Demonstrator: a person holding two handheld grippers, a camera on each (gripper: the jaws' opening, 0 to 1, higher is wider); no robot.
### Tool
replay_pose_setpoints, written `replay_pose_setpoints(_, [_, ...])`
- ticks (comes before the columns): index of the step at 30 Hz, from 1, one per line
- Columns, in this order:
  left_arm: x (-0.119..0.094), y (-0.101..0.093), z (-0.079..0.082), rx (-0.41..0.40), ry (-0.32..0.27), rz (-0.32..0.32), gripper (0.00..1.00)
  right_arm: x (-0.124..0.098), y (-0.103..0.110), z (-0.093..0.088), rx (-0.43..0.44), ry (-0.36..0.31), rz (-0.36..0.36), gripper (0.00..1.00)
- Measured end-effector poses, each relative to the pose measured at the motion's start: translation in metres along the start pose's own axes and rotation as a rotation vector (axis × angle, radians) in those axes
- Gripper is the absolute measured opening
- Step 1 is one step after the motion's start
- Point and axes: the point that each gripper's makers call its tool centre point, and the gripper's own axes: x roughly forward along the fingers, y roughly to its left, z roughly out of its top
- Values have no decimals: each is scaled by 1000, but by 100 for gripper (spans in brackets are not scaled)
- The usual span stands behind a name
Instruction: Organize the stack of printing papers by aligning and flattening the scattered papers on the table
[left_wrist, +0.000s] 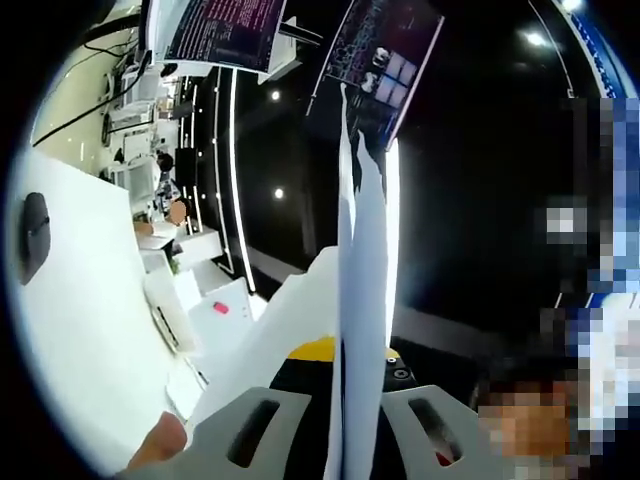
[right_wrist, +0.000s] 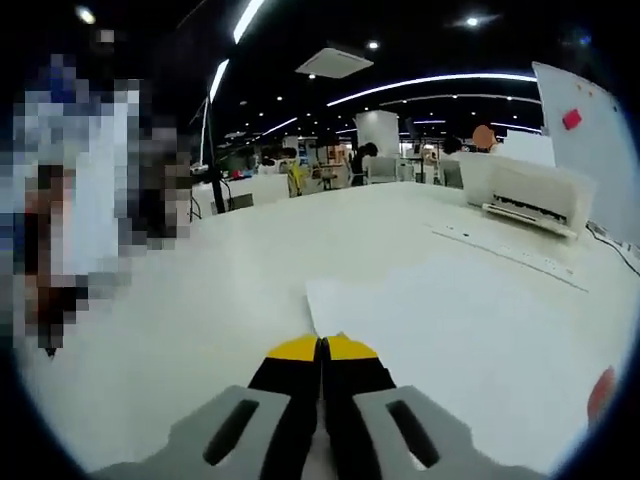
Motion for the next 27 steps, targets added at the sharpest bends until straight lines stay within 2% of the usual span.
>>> replay_pose_setpoints(3, [0,-1,-6,-5,14,-3,6,-10,15,11,-16,-37,10,0])
replay_pose_setpoints(5, [0,2,-9,-4,19,2,6,-17,31,22,-15,-71,42,0])
replay_pose_setpoints(6, [0,6,-14,-7,34,12,6,-25,47,37,-15,-116,63,0])
replay_pose_setpoints(10, [1,15,-32,-31,60,28,6,-49,82,77,-66,-210,110,0])
replay_pose_setpoints(12, [0,19,-37,-36,66,42,6,-60,97,93,-44,-227,130,0])
replay_pose_setpoints(15, [-1,23,-44,-50,71,55,6,-73,115,115,-75,-269,147,0])
replay_pose_setpoints(21, [-3,30,-42,-61,60,73,6,-105,160,155,-71,-345,198,0])
replay_pose_setpoints(23, [-2,33,-40,-59,54,73,6,-115,181,169,-109,-372,239,0])
replay_pose_setpoints(25, [-1,36,-41,-65,50,74,6,-122,193,180,-127,-385,232,0])
replay_pose_setpoints(26, [0,37,-42,-66,48,75,6,-129,208,189,-151,-399,263,0])
replay_pose_setpoints(27, [0,39,-42,-70,47,80,6,-132,212,194,-151,-406,260,0])
